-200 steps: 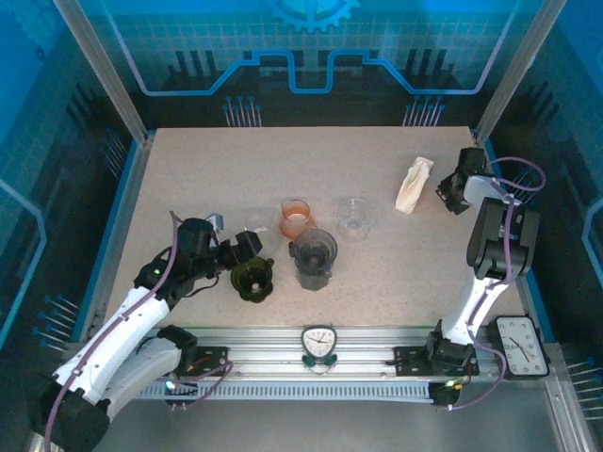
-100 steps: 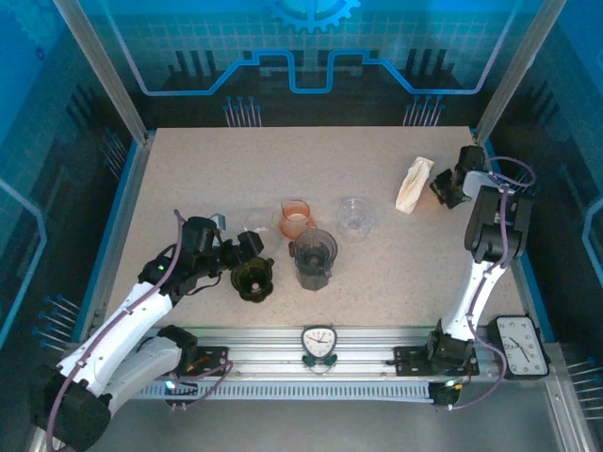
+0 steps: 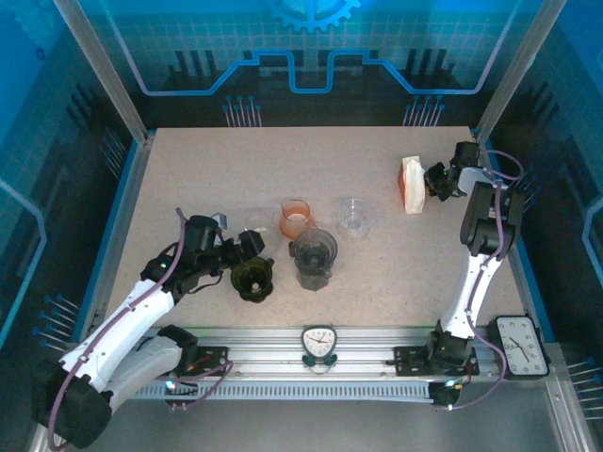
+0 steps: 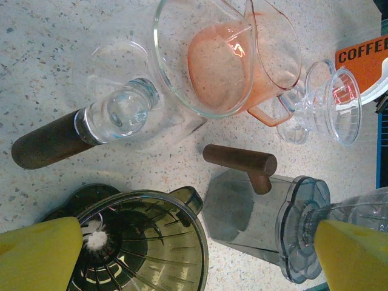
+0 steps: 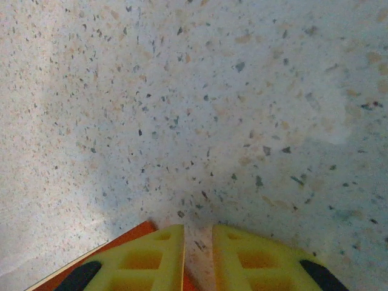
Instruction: Place the coffee filter in the dripper
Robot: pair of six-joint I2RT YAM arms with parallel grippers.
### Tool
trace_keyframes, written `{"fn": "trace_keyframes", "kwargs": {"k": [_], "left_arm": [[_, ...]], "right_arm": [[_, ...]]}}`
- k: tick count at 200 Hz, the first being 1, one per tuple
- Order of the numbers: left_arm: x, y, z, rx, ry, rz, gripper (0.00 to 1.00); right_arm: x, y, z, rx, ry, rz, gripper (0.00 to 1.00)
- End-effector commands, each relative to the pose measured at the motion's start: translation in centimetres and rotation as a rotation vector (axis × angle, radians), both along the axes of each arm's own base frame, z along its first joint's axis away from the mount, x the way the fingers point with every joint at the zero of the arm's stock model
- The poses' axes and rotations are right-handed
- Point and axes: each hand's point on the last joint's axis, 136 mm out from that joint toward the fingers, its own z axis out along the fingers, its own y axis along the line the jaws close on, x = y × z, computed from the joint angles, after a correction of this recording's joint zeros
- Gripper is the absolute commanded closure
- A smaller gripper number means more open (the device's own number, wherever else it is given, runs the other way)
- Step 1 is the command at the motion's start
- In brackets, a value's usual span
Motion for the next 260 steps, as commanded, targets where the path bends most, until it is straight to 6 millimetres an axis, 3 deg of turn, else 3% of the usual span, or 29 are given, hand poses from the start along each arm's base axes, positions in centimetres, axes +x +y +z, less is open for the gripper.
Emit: {"fn": "trace_keyframes", "kwargs": {"k": [1,29,54,87,117,143,171,213,260], "left_arm": [[0.8,-0.5,1.9,-0.016,-0.049,-0.004,0.01],[0.8,-0.5,2.0,-0.018,-0.049,-0.006,0.01],[0.7,-0.4,1.9,-0.014,-0.049,-0.005,0.01],[0.8,-0.4,2.0,-0.016,-0.054,-0.005,0.01],[0.8,-0.5,2.2,-0.019,-0.056,-0.005,0.01],[0.7,-0.5,2.4,-0.029,-0.062,-0.003,0.01],[0.5,-0.5,2.2,-0.029,-0.065,-0.007,0.01],[0.4,-0.4,2.1,-0.016,-0.07,-0.016,0.01],[0.4,-0.3,2.1,-0.007,-0.076,-0.02,0.01]], "right_arm": [[1.0,1.9,-0.1,0.049,-0.028,0.061,0.79],[0.7,1.4,0.2,0.017,-0.02,0.028,0.76],[-0.2,-0.3,1.8,-0.066,-0.02,-0.027,0.7],[-1.6,-2.7,5.7,-0.194,-0.053,-0.1,0.63],[-2.8,-3.2,10.3,-0.282,-0.123,-0.124,0.58],[-3.8,-1.0,14.3,-0.408,-0.185,-0.053,0.55],[-4.2,3.1,16.1,-0.535,-0.206,0.081,0.55],[-4.1,7.6,15.2,-0.654,-0.134,0.276,0.6],[-3.9,8.6,13.5,-0.736,-0.059,0.354,0.66]]}}
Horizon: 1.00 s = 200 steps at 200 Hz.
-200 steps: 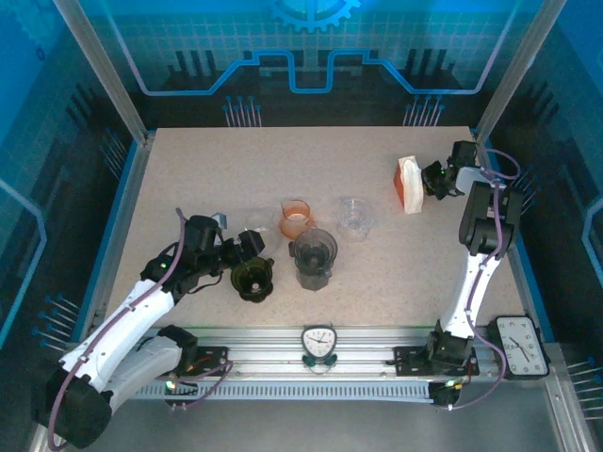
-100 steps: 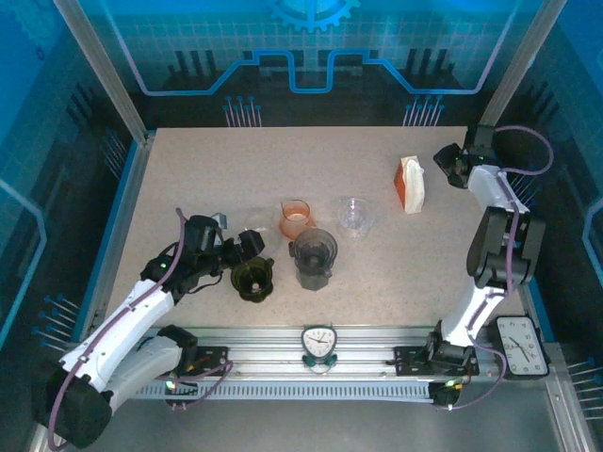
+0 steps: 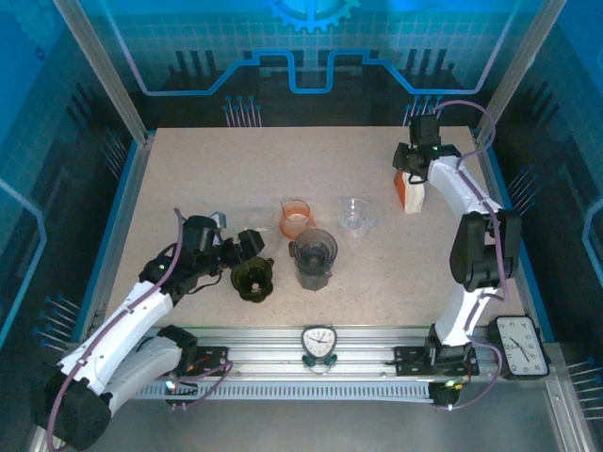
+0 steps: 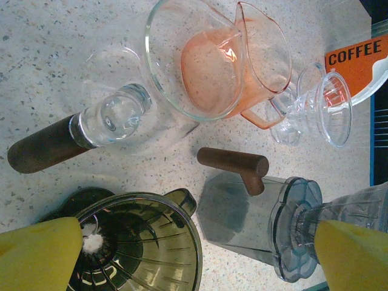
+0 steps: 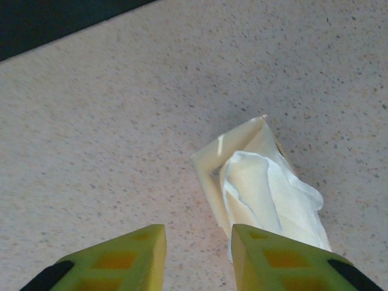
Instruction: Place the coffee filter in the dripper
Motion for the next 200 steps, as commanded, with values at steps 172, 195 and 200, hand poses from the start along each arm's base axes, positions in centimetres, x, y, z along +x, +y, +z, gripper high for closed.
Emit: {"fn": "trace_keyframes", "kwargs": {"k": [172,195,200], "left_arm": [[0.4,-0.2,1.2,0.001,-0.047,-0.008,0.01],[0.4,-0.1,1.1,0.001,-0.046,-0.006,0.01],[0.4,-0.1,1.1,0.001,-0.046,-0.006,0.01]], "right_arm": [[-0.1,-0.2,-4.1,-0.175,0.18,0.054,0.77],[-0.1,-0.3,-4.4,-0.177,0.187,0.056,0.79],[-0.1,-0.2,-4.3,-0.176,0.186,0.057,0.8]]}}
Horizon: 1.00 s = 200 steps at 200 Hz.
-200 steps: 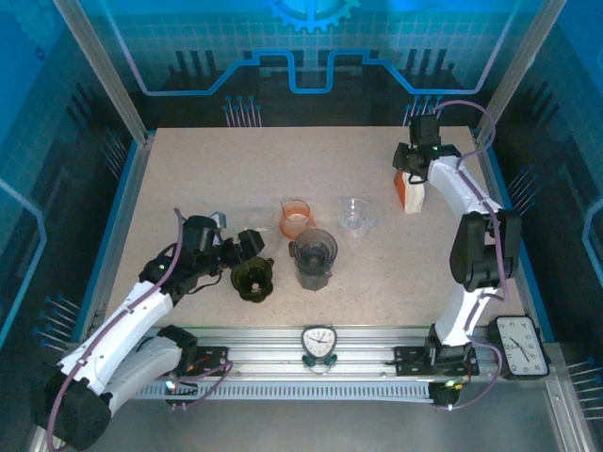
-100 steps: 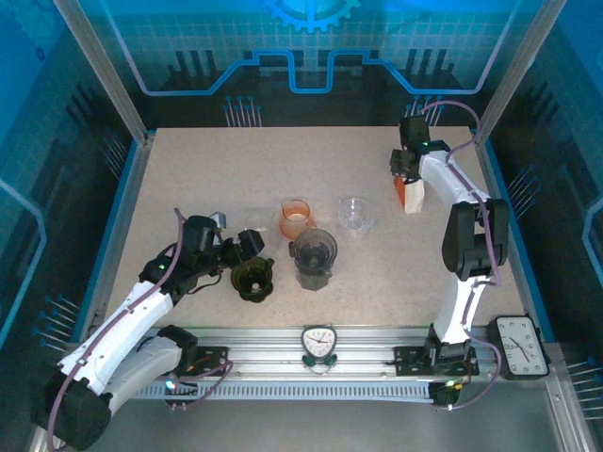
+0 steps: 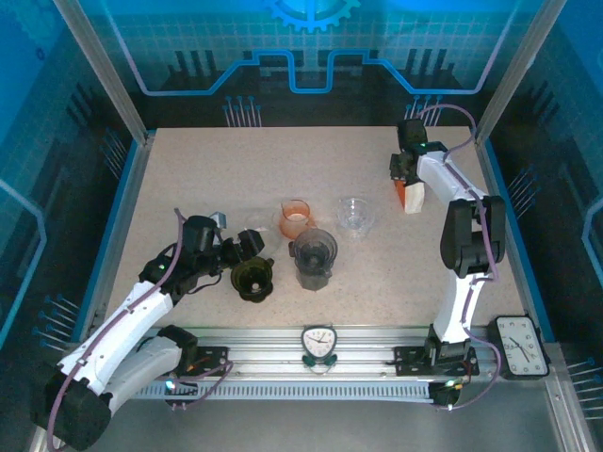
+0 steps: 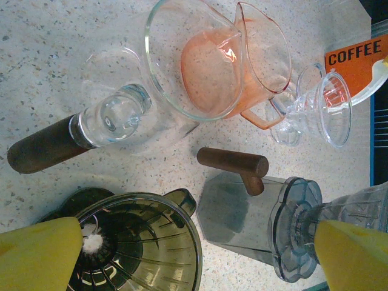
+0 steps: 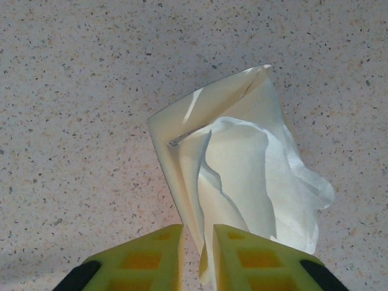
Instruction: Place the coffee filter in the dripper
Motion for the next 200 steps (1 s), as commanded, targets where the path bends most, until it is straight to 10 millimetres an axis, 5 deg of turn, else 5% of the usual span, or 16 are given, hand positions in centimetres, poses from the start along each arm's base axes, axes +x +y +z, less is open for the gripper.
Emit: {"fn": "trace_keyframes", "kwargs": {"k": [1,200], "left_arm": [[0.4,-0.2,1.1,0.0,-0.046,-0.008,0.01],[0.2,-0.2,0.8,-0.004,-0.033,-0.009,0.01]], "right_arm": [[0.3,0.4,0.1,-0.017,0.011,0.014,0.8],[-0.2,0.2,-0.7,-0.068,0.049,0.032,0.82]]}}
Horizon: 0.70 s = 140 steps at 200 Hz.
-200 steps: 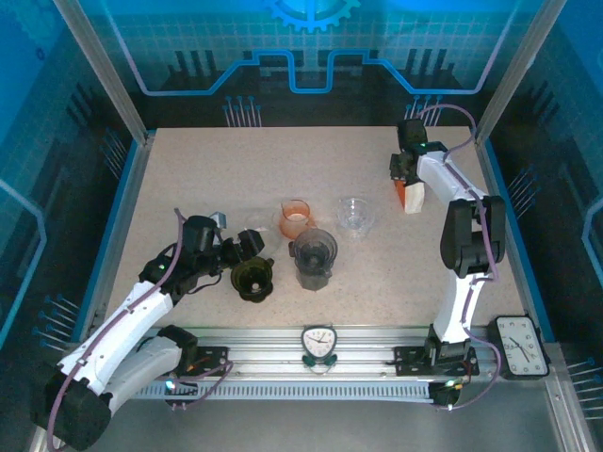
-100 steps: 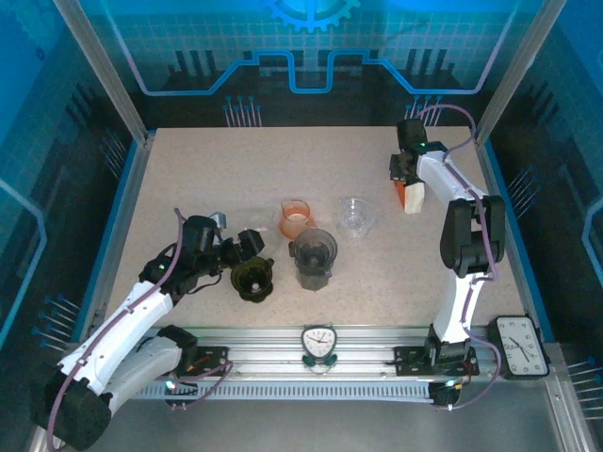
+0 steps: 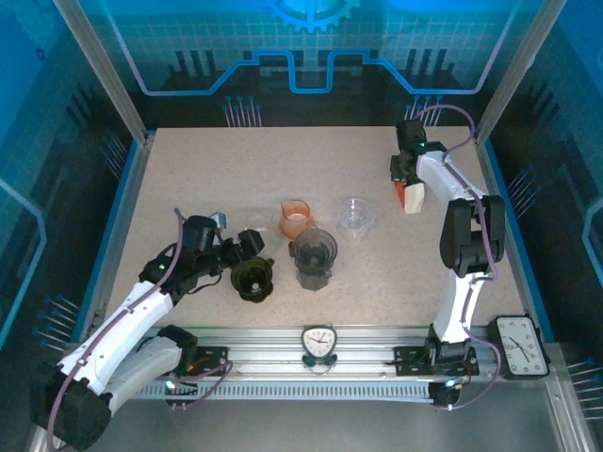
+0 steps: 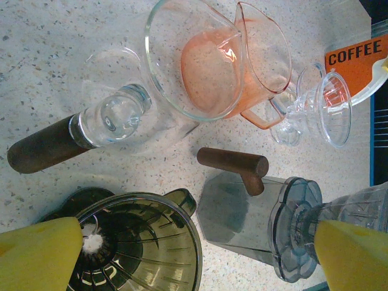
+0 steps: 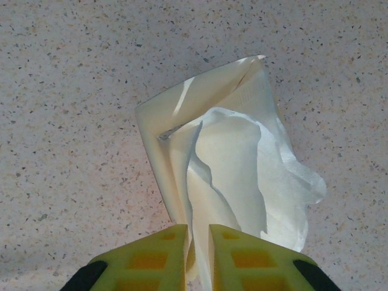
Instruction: Place the coffee filter in the dripper
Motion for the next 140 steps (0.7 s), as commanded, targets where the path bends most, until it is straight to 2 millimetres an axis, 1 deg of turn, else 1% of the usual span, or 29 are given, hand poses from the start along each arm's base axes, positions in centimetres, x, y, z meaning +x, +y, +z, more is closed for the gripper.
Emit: {"fn": "trace_keyframes", "kwargs": {"k": [1,26,45,83,106,140], "left_arm": [[0.2,-0.2,0.7,-0.003,-0.032,-0.008,0.01],[0.2,-0.2,0.7,-0.004,-0.03,-0.007,0.01],[0.2,-0.2,0.6,-0.004,-0.028,-0.005,0.01],[0.2,-0.2,0.7,-0.009,-0.028,-0.003,0.01],[0.2,-0.2,0.5,-0.008,-0.028,-0.002,0.01],[0.1,-0.2,0.5,-0.008,-0.025,-0.003,0.01]], "right_arm": [[0.1,0.5,-0.4,-0.032,0.024,0.023,0.82],[0.0,0.6,-0.8,-0.035,0.034,0.03,0.82],[0.1,0.6,-0.7,-0.038,0.031,0.033,0.87],[0.2,0.8,0.3,-0.043,0.011,0.041,0.92],[0.2,0.8,0.8,-0.045,0.002,0.044,0.98],[0.0,0.8,1.7,-0.045,-0.016,0.044,0.99]]}}
